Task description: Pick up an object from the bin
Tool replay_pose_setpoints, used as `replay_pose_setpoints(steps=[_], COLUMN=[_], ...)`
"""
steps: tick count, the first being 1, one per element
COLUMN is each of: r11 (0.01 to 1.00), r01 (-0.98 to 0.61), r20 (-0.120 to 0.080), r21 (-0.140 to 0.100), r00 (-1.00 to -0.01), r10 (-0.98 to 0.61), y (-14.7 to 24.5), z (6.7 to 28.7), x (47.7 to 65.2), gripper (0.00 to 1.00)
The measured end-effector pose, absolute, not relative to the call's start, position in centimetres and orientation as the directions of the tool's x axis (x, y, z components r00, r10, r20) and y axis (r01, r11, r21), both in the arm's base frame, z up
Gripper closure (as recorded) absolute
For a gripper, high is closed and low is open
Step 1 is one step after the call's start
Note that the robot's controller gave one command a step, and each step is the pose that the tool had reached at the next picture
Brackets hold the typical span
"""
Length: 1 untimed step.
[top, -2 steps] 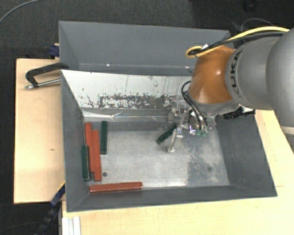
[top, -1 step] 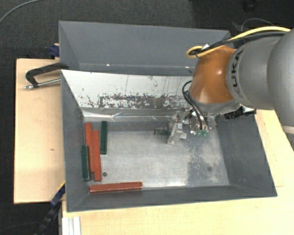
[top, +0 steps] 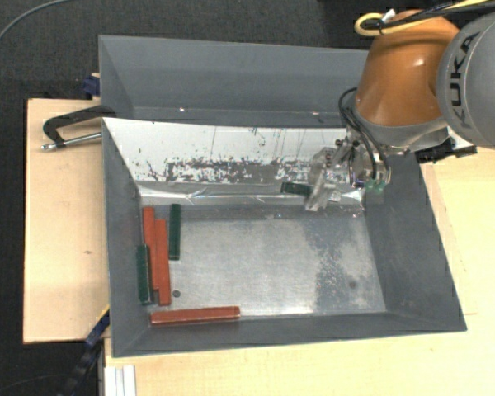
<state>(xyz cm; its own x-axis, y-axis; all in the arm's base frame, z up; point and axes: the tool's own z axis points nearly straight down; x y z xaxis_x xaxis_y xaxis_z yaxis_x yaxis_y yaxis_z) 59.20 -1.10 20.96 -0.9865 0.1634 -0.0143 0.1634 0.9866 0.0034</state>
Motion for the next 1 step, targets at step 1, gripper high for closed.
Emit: replay_pose_setpoints(steps=[1], r11=[0.988], r01=[-0.153], r20=[-0.014], r21=[-0.004], r00=[-0.988], r10=[-0.153], y=[-6.26], z=[36.44], x=[53.22], gripper=[1.00])
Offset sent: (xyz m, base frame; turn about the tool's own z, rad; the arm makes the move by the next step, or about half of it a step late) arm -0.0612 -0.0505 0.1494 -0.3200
